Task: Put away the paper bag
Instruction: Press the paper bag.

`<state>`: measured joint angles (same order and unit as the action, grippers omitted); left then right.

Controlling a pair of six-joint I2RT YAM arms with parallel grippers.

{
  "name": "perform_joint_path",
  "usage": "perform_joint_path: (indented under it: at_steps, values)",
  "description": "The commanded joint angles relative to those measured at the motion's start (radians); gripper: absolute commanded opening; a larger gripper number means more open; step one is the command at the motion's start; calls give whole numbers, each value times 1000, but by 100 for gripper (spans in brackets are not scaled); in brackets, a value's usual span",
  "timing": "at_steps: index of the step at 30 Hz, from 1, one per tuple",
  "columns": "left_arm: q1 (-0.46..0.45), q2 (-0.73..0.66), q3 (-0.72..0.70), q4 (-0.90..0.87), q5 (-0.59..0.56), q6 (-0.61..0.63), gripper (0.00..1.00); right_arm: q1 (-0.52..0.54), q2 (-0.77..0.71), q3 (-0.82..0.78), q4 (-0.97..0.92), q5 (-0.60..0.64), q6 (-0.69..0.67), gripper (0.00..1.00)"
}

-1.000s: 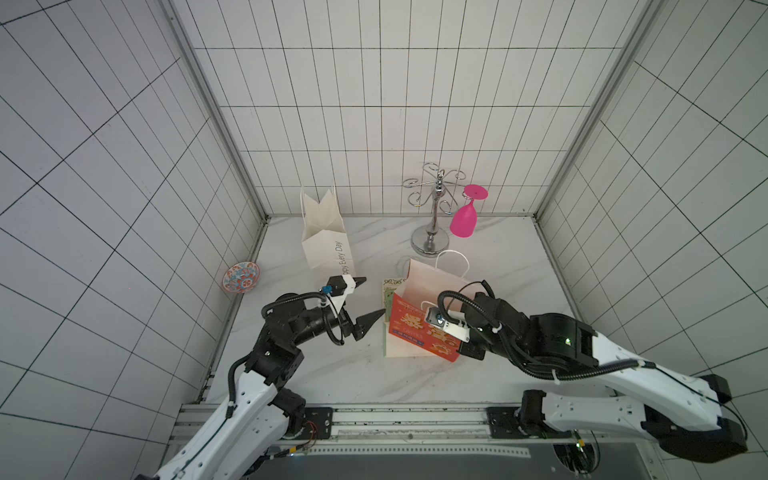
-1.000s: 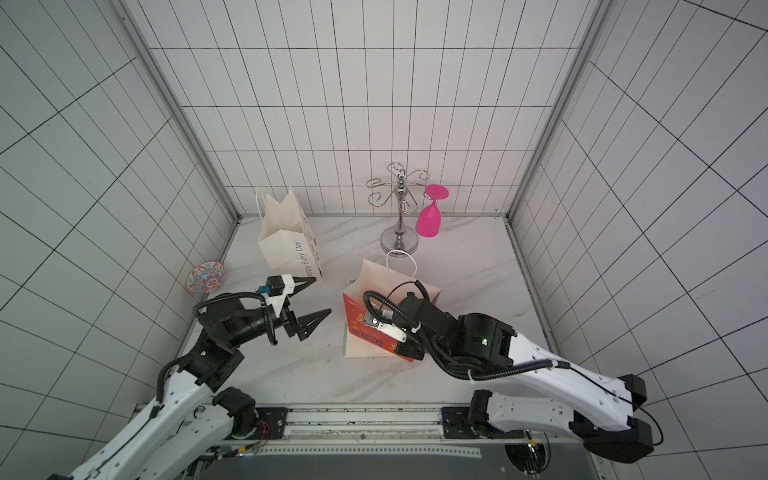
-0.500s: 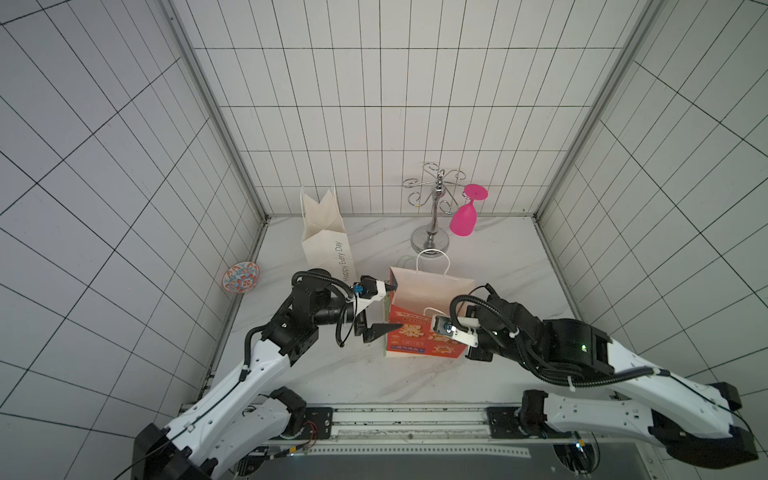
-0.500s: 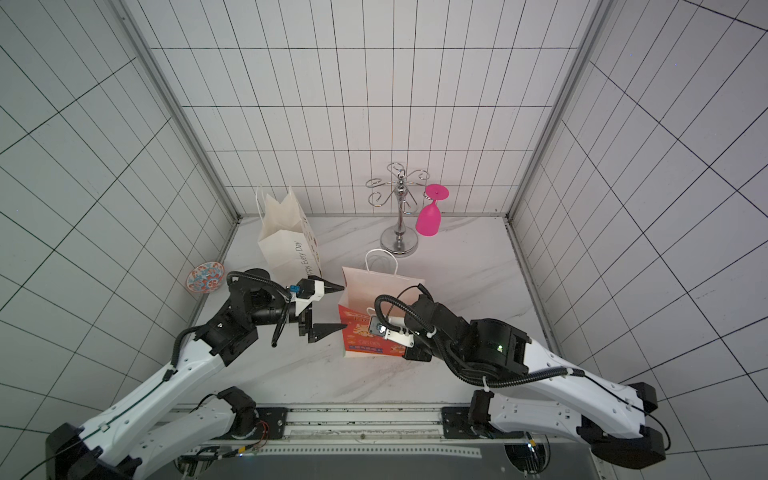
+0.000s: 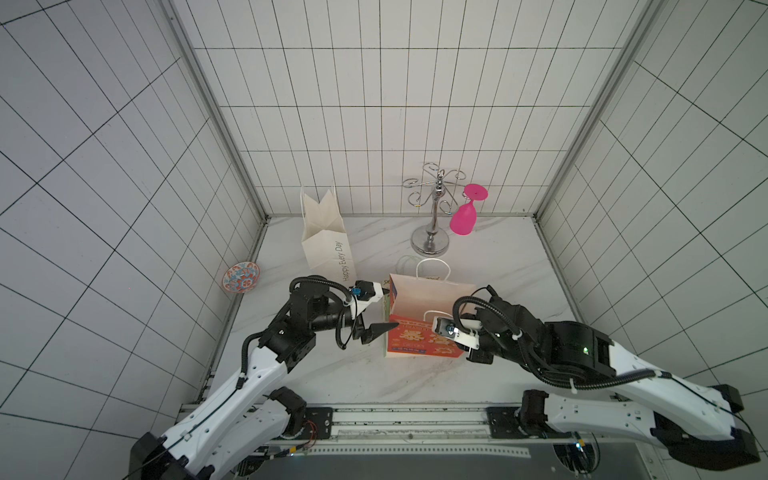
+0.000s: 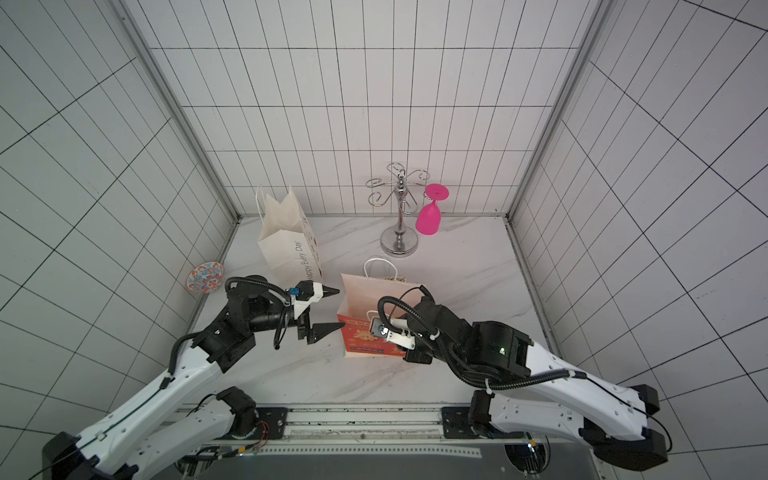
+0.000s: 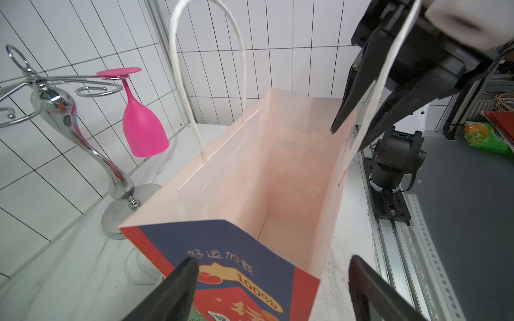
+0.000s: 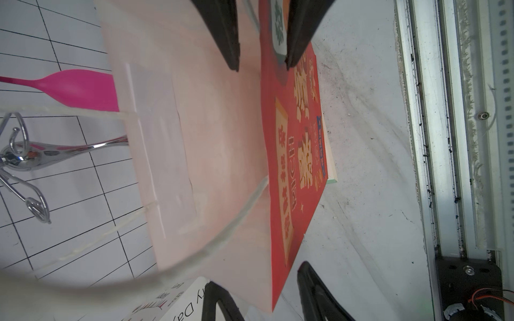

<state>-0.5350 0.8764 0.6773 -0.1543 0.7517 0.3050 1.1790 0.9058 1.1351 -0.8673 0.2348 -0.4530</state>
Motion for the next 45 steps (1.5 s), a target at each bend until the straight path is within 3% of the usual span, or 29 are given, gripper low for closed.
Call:
perform_joint_path:
  at_steps: [1,9,15,21,25,30,32,37,42,45]
  values:
    - [-2,15,-13,-3,20,-7,84,4,-2,-35,23,-35,-11,31]
    - [-40,132,5,64,193,-29,81,4,21,-54,46,-55,-49,15]
    - [-77,168,-3,89,211,-50,75,4,17,-68,60,-60,-72,8]
    - [-82,125,-42,133,175,-101,75,4,12,-74,57,-50,-75,5]
    - [-77,87,-47,59,46,-58,75,3,-6,-73,42,-48,-79,5]
    - [-74,21,-66,46,0,-18,73,3,-27,-74,16,-74,-90,6]
    - [-73,15,-61,22,-7,5,67,4,-32,-74,13,-91,-96,11]
    - [-70,39,-54,17,35,2,50,4,-21,-50,8,-122,-81,33]
    - [-69,51,-59,33,30,-9,46,4,-22,65,-52,-94,23,47]
    - [-69,60,-56,33,32,-10,43,4,-22,199,-115,26,153,55]
